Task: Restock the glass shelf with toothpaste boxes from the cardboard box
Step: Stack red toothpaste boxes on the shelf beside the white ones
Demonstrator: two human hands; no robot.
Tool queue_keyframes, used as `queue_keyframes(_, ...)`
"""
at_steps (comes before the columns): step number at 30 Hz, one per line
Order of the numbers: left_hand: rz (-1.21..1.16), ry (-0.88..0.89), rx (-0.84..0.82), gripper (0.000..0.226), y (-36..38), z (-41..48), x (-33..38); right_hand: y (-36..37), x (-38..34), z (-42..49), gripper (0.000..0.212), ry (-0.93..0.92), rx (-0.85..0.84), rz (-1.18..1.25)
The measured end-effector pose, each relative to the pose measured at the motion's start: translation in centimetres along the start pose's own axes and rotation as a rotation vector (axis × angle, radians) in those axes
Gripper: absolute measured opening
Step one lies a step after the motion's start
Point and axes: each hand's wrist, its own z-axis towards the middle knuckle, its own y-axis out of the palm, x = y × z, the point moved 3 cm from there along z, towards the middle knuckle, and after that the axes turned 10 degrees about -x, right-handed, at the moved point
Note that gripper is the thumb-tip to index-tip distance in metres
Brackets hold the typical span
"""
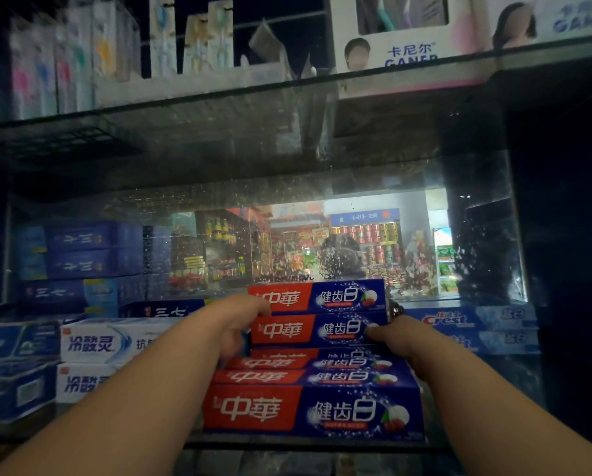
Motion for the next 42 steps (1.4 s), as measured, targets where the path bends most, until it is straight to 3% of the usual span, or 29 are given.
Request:
queue_keyframes(7, -0.027, -0.061, -0.038, 0.024, -0.2, 1.7, -0.7, 0.1, 0.3, 0.9, 0.034, 0.020, 0.007, 0.002)
queue_keyframes(14, -0.008, -0.030, 0.055, 0.030, 0.0, 1.9, -1.1, -0.4, 0.4, 0.6, 0.031, 0.006, 0.065, -0.041)
queue_keyframes(19, -0.040, 0.032, 0.123, 0.026, -0.4, 1.6, -1.0, -0.7, 0.0, 0.3, 0.037, -0.103, 0.135, -0.121)
queue_keyframes(24, -0.091, 0.081, 0.123, 0.040, 0.0, 1.7, -0.9, -1.3, -0.7, 0.1, 0.034, -0.215, 0.237, -0.085)
queue_keyframes(29, -0.141, 0.075, 0.074, 0.043, -0.2, 2.1, -0.9, -1.6, -1.0, -0.2, 0.034, -0.231, 0.226, -0.160)
queue_keyframes(38, -0.172, 0.142, 0.145, 0.069, -0.9, 3.4, -0.8, -2.2, -2.4, -1.0, 0.028, -0.316, 0.247, -0.181)
queue_keyframes(42, -0.163, 0.210, 0.180, 0.064, -1.1, 3.6, -0.5, -2.2, -2.6, -1.0, 0.035, -0.305, 0.247, -0.172)
